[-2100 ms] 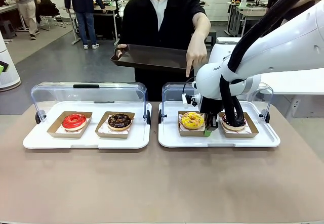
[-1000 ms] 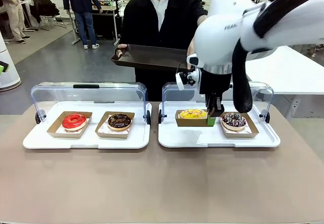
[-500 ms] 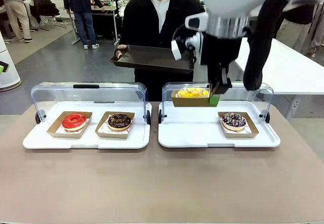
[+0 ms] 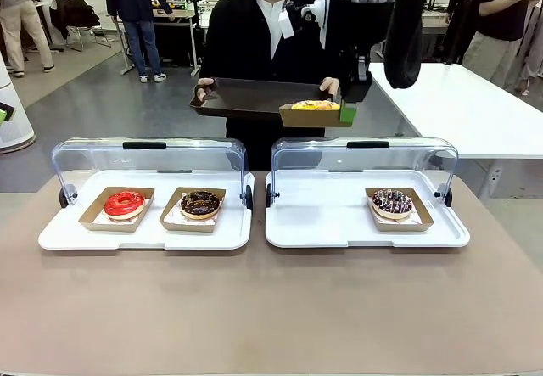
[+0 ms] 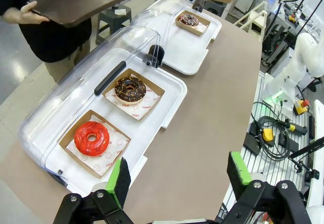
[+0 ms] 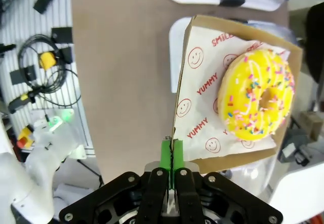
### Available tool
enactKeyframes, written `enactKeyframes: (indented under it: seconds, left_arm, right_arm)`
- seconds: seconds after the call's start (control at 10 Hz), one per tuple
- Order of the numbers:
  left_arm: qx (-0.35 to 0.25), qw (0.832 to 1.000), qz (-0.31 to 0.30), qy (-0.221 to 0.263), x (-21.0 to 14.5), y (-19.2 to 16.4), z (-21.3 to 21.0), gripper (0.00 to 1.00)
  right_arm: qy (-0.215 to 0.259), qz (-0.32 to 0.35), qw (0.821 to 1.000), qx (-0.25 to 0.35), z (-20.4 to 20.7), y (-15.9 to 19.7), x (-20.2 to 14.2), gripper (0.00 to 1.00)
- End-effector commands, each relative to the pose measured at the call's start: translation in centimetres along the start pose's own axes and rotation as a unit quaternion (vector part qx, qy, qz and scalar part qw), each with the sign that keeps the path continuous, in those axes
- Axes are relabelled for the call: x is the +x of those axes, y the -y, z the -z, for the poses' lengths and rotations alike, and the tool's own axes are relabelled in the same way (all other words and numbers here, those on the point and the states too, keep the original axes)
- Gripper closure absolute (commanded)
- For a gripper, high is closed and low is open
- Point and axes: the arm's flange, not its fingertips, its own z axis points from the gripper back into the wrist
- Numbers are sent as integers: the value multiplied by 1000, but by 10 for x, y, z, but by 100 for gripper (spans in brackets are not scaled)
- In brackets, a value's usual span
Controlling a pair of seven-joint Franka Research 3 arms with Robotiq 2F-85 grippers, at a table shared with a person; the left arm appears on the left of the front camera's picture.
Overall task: Provide the desired donut to the person.
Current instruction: Pick up and lift the Paper togo box containing the Donut pointed at by the person, then place the picked Paper togo box onto the Handle tray extended by the person.
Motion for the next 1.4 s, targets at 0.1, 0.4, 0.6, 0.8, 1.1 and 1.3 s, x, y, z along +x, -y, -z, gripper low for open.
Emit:
enactKeyframes:
  seconds: [0.1, 0.4, 0.6, 0.8, 1.1, 1.3]
  left_arm:
    - [-2, 1000, 2, 4, 0, 0, 0, 0]
    - [-2, 1000, 2, 4, 0, 0, 0, 0]
    - [-2, 1000, 2, 4, 0, 0, 0, 0]
    - [-2, 1000, 2, 4, 0, 0, 0, 0]
    - [-2, 1000, 2, 4, 0, 0, 0, 0]
    - [-2, 1000, 2, 4, 0, 0, 0, 0]
  right_arm:
    - [16, 10, 999, 31, 1, 47, 2, 100]
    - [8, 11, 1000, 12, 5, 33, 0, 100]
    - [8, 11, 1000, 12, 5, 33, 0, 100]
    - [8, 11, 1000, 12, 5, 33, 0, 100]
    - [8, 11, 1000, 12, 5, 33, 0, 100]
    - [8, 11, 1000, 12, 5, 33, 0, 100]
